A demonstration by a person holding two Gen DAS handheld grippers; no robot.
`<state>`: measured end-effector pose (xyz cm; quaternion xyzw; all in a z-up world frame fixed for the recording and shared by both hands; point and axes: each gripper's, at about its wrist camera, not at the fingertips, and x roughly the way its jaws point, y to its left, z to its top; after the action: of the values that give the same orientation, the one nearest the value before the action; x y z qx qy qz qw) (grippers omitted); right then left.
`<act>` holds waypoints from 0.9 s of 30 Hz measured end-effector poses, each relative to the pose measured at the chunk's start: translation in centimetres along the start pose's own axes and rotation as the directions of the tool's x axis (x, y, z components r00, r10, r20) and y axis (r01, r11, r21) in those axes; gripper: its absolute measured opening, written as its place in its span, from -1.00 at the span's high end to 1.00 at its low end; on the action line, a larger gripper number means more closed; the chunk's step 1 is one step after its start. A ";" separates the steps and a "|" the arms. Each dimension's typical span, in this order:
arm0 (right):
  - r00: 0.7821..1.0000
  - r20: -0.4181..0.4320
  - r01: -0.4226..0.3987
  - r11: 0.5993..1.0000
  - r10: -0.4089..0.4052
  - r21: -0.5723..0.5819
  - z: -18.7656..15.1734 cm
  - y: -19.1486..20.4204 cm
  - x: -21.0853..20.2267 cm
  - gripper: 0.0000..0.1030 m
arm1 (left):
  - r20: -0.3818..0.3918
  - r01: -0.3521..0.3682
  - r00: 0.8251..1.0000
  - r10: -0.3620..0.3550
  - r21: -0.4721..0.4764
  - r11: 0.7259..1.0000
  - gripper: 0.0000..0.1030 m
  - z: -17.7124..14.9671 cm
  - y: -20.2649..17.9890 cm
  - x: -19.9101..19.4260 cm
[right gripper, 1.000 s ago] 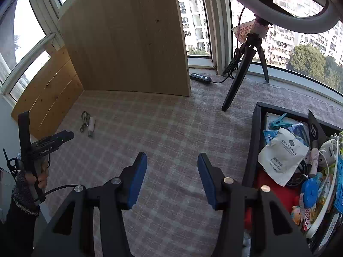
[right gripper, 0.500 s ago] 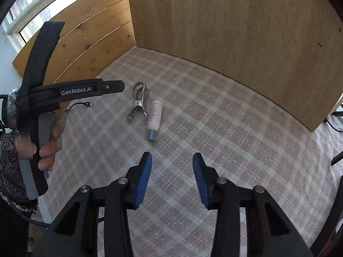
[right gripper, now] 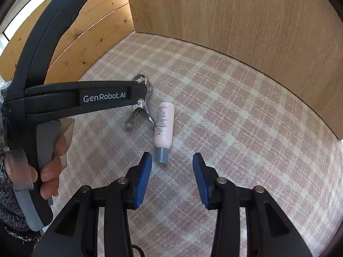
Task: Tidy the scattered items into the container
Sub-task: 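Move both tools back over the silver clip and pink tube, then grasp the silver metal clip with the left tool while the right tool grasps the pink tube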
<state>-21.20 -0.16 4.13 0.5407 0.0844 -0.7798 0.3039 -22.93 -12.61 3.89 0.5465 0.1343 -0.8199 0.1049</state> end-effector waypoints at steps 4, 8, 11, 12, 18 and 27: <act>1.000 -0.014 0.028 0.999 -0.028 -0.019 0.8 0.6 1.5 0.33 | 0.005 0.030 1.000 -0.030 -0.011 0.999 0.08 -0.3 0.1 0.2; 0.999 -0.014 0.041 0.999 -0.041 -0.016 1.2 0.4 2.1 0.63 | 0.016 0.067 0.998 -0.067 -0.008 0.998 0.50 -0.5 -0.1 -0.1; 0.999 -0.023 0.030 1.000 -0.030 -0.007 0.8 0.0 1.8 0.71 | 0.020 0.085 0.996 -0.085 -0.019 0.996 0.60 -1.0 -0.1 -0.4; 0.999 -0.029 0.018 1.000 -0.017 0.007 0.5 -0.3 1.6 0.71 | 0.021 0.097 0.995 -0.096 -0.026 0.995 0.60 -1.3 0.0 -0.5; 0.999 0.007 -0.036 0.994 0.036 0.103 -3.2 -2.7 -2.3 0.71 | 0.044 0.126 0.991 -0.126 -0.007 0.992 0.61 -4.2 0.0 -2.9; 0.991 0.130 -0.019 0.956 -0.020 0.294 -12.8 -8.0 -12.3 0.71 | 0.100 0.151 0.982 -0.162 0.110 0.982 1.00 -10.1 -3.0 -9.1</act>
<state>-12.79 16.87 8.40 0.5274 -0.0526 -0.8176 0.2249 -11.68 -6.18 8.89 0.4934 0.1291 -0.8599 0.0193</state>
